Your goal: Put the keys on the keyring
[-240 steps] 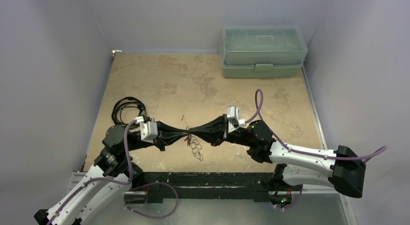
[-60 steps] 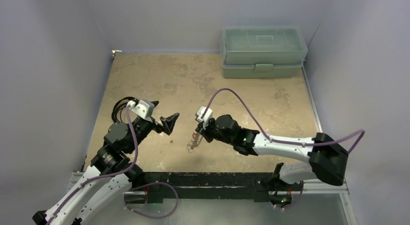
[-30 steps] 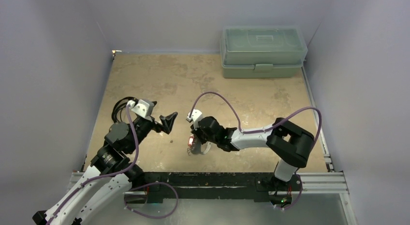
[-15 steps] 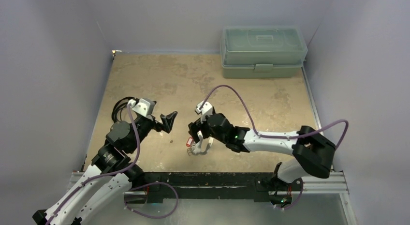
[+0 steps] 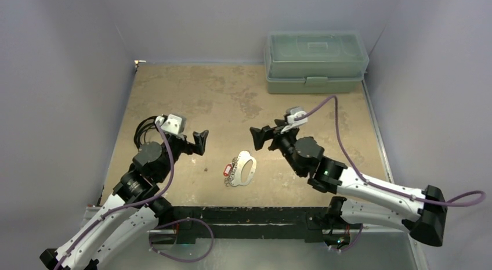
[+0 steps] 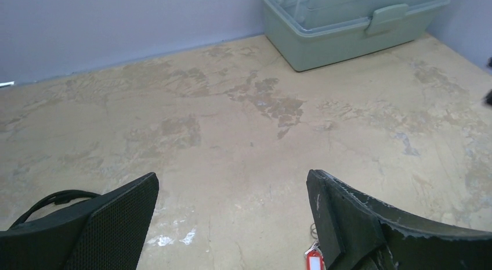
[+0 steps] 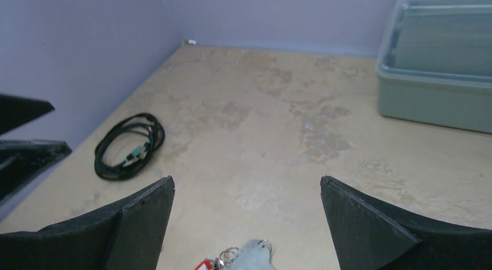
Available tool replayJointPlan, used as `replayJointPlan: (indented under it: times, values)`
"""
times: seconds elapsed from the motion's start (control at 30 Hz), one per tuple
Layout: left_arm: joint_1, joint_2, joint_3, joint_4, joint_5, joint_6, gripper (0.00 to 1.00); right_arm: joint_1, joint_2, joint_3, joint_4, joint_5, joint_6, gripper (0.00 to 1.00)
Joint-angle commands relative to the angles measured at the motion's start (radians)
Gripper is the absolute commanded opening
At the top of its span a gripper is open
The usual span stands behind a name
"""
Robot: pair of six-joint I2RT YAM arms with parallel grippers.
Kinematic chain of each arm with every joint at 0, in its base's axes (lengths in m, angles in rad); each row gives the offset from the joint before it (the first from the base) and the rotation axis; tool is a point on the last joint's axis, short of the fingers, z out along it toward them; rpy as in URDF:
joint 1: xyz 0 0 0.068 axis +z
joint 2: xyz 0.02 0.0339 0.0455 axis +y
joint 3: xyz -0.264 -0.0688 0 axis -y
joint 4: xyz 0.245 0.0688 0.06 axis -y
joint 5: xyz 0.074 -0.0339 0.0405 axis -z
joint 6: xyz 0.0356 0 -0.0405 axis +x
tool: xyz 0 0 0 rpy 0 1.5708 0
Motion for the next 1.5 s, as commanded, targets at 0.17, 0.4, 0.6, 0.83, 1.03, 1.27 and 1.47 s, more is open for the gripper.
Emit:
replayJointPlan:
  times: [0.17,0.4,0.6,0.83,1.03,1.27,1.47]
  values:
    - [0.040,0.015,0.035,-0.006,-0.143,-0.038,0.99,-0.004,-0.242,-0.019,-0.095,0.221,0.037,0.99]
    - [0.070,0.000,0.032,-0.012,-0.292,-0.057,0.99,-0.004,-0.358,-0.071,-0.106,0.332,0.060,0.99]
    - [0.082,-0.008,0.038,-0.021,-0.453,-0.103,0.99,-0.004,-0.372,-0.079,-0.133,0.349,0.086,0.99]
    - [0.086,-0.016,0.031,-0.012,-0.472,-0.111,0.99,-0.004,-0.343,-0.067,-0.149,0.343,0.086,0.99]
    - [0.087,-0.016,0.030,-0.008,-0.463,-0.112,0.99,-0.004,-0.342,-0.072,-0.144,0.339,0.087,0.99]
    - [0.087,-0.016,0.028,-0.008,-0.441,-0.108,0.98,-0.004,-0.342,-0.076,-0.143,0.339,0.092,0.99]
    - [0.088,-0.016,0.027,-0.009,-0.423,-0.104,0.97,-0.004,-0.339,-0.079,-0.133,0.338,0.088,0.99]
